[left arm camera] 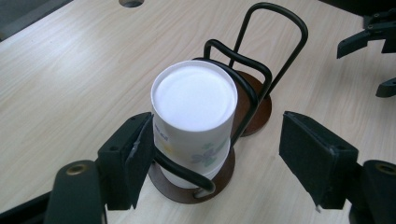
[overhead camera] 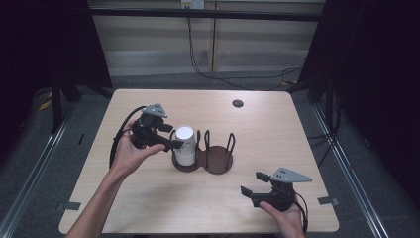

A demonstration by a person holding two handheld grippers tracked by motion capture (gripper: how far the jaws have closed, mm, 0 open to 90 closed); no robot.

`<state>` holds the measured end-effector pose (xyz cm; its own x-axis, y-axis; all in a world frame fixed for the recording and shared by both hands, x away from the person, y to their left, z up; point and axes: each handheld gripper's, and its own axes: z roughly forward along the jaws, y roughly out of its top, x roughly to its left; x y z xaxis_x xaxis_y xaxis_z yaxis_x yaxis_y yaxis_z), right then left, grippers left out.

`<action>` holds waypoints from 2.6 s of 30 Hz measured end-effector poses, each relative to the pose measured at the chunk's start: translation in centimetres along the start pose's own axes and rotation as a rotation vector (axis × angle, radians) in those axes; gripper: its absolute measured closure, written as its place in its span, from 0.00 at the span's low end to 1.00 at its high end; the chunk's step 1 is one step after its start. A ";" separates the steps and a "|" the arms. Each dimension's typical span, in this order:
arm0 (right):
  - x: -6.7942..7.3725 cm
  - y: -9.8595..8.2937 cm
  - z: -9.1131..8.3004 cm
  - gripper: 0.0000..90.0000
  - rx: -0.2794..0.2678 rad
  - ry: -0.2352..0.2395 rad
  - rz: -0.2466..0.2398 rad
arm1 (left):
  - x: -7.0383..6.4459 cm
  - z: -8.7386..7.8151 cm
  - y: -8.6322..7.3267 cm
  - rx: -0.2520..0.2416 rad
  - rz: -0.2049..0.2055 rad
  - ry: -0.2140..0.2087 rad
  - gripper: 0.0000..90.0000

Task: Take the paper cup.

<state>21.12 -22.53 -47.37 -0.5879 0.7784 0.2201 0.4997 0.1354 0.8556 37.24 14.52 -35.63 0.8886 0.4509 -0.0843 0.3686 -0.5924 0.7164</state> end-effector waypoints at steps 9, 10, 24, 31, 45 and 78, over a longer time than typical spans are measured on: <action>0.0 0.0 0.0 0.20 0.005 -0.010 -0.002 | 0.2 0.8 1.1 0.054 0.023 0.000 0.28; 0.0 0.0 0.0 0.20 0.006 -0.008 -0.002 | 0.3 0.9 1.3 0.066 0.027 -0.001 0.28; 0.1 -0.1 0.0 0.20 0.001 -0.011 -0.001 | 0.9 2.4 2.7 0.159 0.035 -0.004 0.26; 0.1 -0.1 -0.1 0.20 -0.001 -0.014 0.006 | 0.9 3.0 3.7 0.217 0.055 -0.006 0.30; 0.1 -0.1 -0.2 0.20 0.003 -0.013 0.000 | 1.2 4.3 4.3 0.290 0.042 -0.005 0.30; 0.3 -0.2 0.1 0.20 0.028 -0.004 -0.003 | 0.9 4.9 4.5 0.340 0.053 0.008 0.38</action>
<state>20.90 -22.33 -47.52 -0.5873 0.7802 0.2155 0.5156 0.1554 0.8426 41.04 8.94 -35.89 0.9074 0.4177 -0.0469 0.3929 -0.8032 0.4477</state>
